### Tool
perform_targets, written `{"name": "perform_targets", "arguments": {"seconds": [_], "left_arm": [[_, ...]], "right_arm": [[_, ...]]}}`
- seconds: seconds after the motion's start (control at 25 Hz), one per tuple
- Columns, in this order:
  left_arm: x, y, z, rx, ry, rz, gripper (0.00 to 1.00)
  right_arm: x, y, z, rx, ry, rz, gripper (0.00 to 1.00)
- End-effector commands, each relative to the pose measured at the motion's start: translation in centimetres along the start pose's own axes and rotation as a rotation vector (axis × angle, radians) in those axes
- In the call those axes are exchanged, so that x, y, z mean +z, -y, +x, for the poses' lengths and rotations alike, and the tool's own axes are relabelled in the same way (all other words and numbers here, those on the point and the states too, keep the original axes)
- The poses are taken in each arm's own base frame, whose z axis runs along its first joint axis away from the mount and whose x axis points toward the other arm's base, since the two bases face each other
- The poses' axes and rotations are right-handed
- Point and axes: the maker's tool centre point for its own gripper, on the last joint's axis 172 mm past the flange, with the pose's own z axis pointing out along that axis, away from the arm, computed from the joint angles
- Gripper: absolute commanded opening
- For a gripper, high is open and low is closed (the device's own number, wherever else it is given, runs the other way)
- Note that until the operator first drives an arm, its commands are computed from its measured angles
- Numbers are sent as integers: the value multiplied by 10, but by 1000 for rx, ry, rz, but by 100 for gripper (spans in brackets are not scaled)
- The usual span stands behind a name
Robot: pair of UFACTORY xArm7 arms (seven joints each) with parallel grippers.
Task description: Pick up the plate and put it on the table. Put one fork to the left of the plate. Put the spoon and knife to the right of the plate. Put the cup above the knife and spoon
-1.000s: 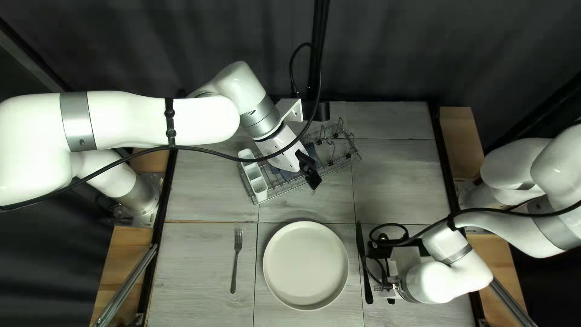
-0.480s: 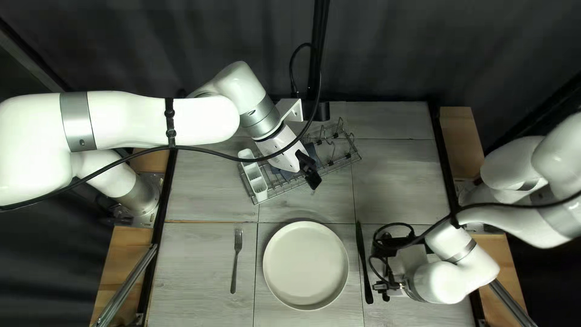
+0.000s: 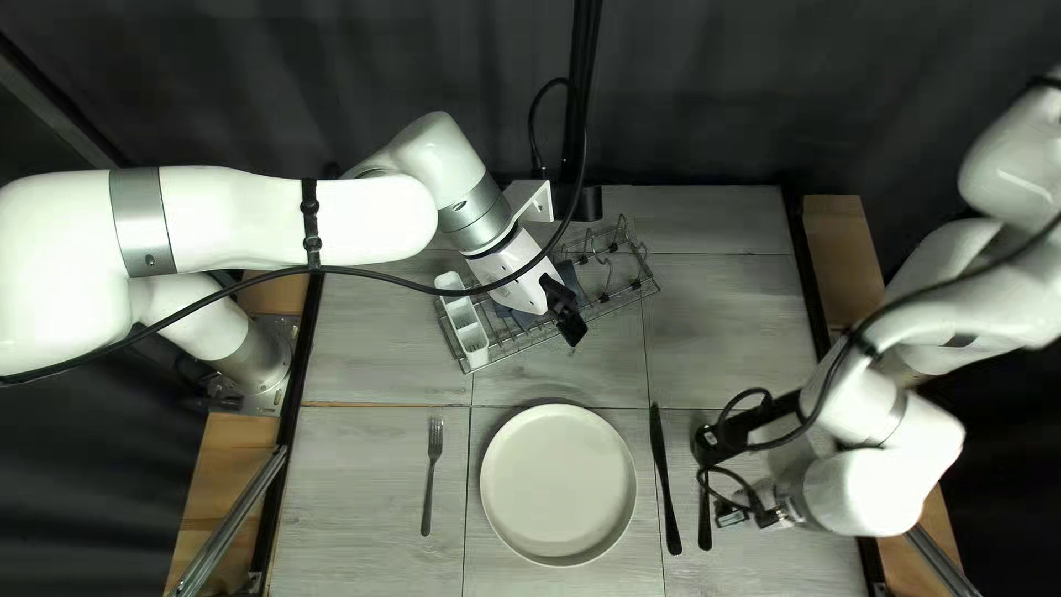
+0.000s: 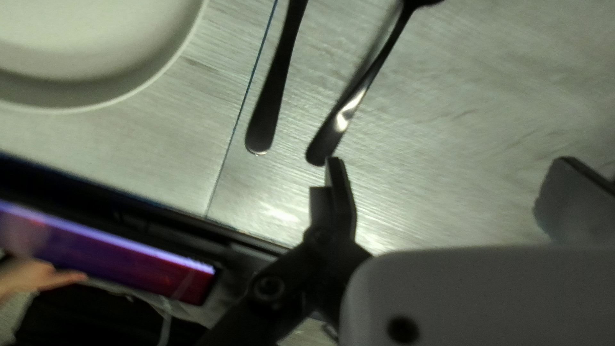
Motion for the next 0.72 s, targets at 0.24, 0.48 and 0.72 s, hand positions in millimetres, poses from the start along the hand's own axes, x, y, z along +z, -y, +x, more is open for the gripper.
{"name": "perform_targets", "arguments": {"seconds": [0.24, 0.48, 0.72], "left_arm": [[0, 0, 0, 0, 0, 0, 100], [0, 0, 0, 0, 0, 0, 100], [0, 0, 0, 0, 0, 0, 100]], "right_arm": [[-43, 9, 0, -302, -68, 173, 100], [-43, 9, 0, -302, -68, 173, 100], [-43, 9, 0, -302, -68, 173, 100]]}}
